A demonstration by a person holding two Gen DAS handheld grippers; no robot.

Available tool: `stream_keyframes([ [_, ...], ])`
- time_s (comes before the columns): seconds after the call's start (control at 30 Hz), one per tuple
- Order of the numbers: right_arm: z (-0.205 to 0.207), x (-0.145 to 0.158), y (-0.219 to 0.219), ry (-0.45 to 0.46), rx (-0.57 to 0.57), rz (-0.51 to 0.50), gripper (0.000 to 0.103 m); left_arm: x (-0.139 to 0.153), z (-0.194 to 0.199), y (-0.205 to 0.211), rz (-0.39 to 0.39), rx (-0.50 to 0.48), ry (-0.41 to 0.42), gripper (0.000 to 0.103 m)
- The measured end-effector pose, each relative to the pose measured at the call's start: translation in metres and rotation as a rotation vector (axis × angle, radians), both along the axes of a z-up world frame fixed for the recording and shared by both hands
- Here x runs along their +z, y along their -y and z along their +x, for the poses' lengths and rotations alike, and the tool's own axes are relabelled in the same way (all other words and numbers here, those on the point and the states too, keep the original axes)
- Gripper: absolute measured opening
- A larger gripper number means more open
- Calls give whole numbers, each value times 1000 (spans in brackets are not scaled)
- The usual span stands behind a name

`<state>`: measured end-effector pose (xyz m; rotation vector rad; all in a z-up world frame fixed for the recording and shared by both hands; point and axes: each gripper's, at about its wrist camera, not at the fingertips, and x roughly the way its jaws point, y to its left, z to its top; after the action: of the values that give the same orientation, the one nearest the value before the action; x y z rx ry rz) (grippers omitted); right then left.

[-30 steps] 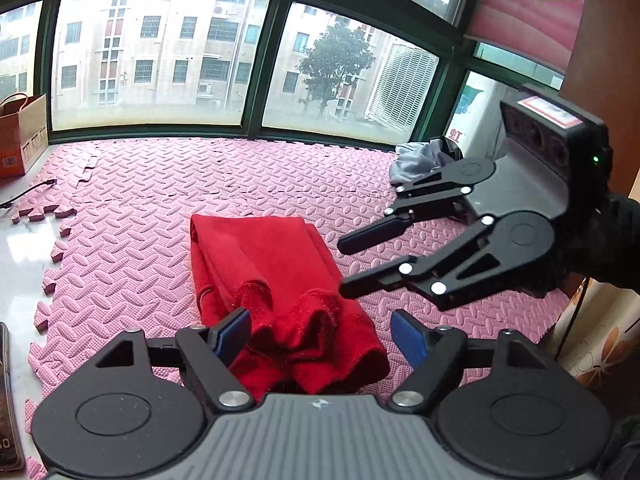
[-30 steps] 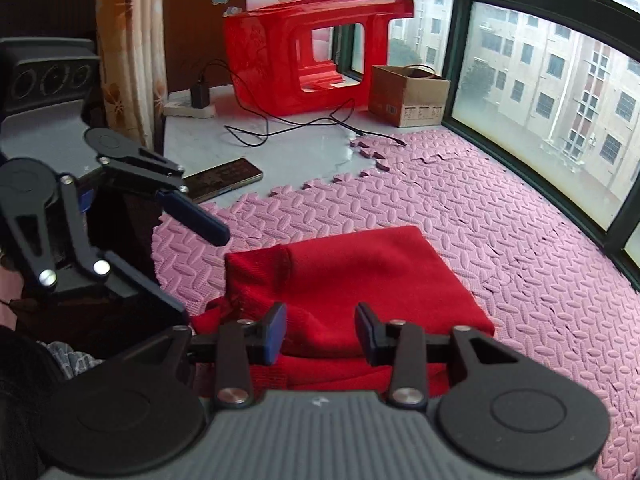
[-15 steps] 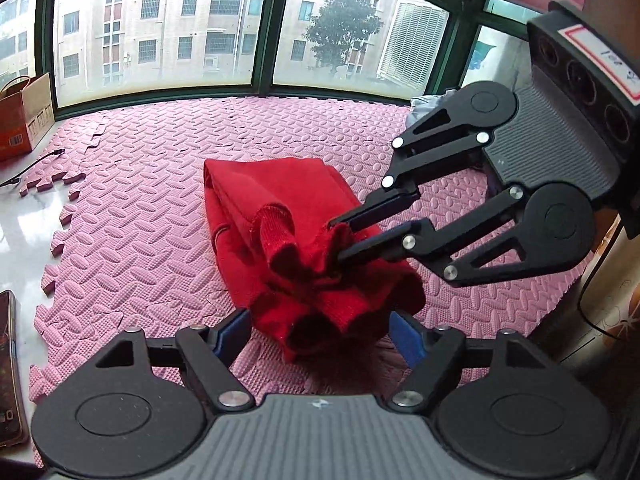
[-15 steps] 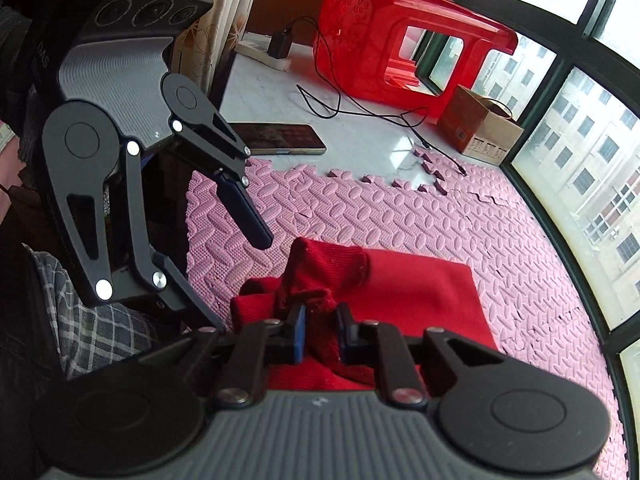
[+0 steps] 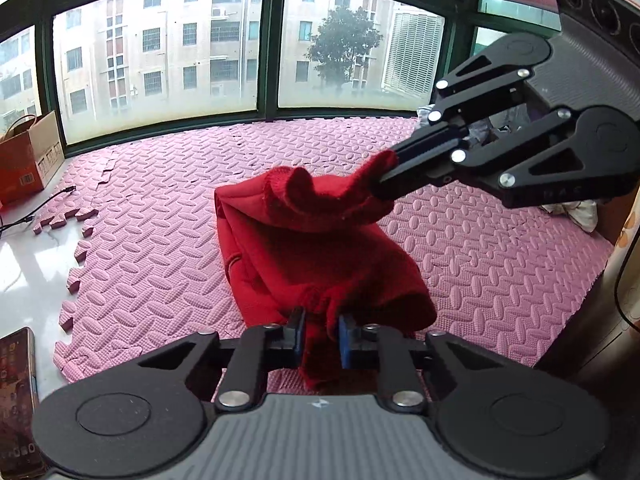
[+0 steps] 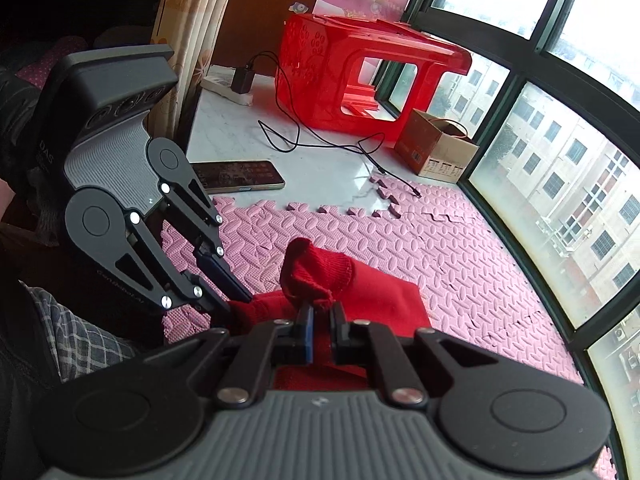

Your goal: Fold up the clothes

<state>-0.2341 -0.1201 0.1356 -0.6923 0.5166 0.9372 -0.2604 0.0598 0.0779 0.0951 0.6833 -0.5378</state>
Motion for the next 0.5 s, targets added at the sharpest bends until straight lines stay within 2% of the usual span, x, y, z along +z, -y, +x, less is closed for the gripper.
stream_keyframes([
  [0.17, -9, -2, 6, -32, -5, 35, 7, 6, 2, -14, 12, 37, 21, 10],
  [0.37, -31, -34, 6, -47, 45, -54, 7, -5, 5, -27, 9, 60, -53, 10],
  [0.5, -32, -25, 16, -16, 60, -71, 7, 6, 10, -28, -34, 78, -51, 11],
])
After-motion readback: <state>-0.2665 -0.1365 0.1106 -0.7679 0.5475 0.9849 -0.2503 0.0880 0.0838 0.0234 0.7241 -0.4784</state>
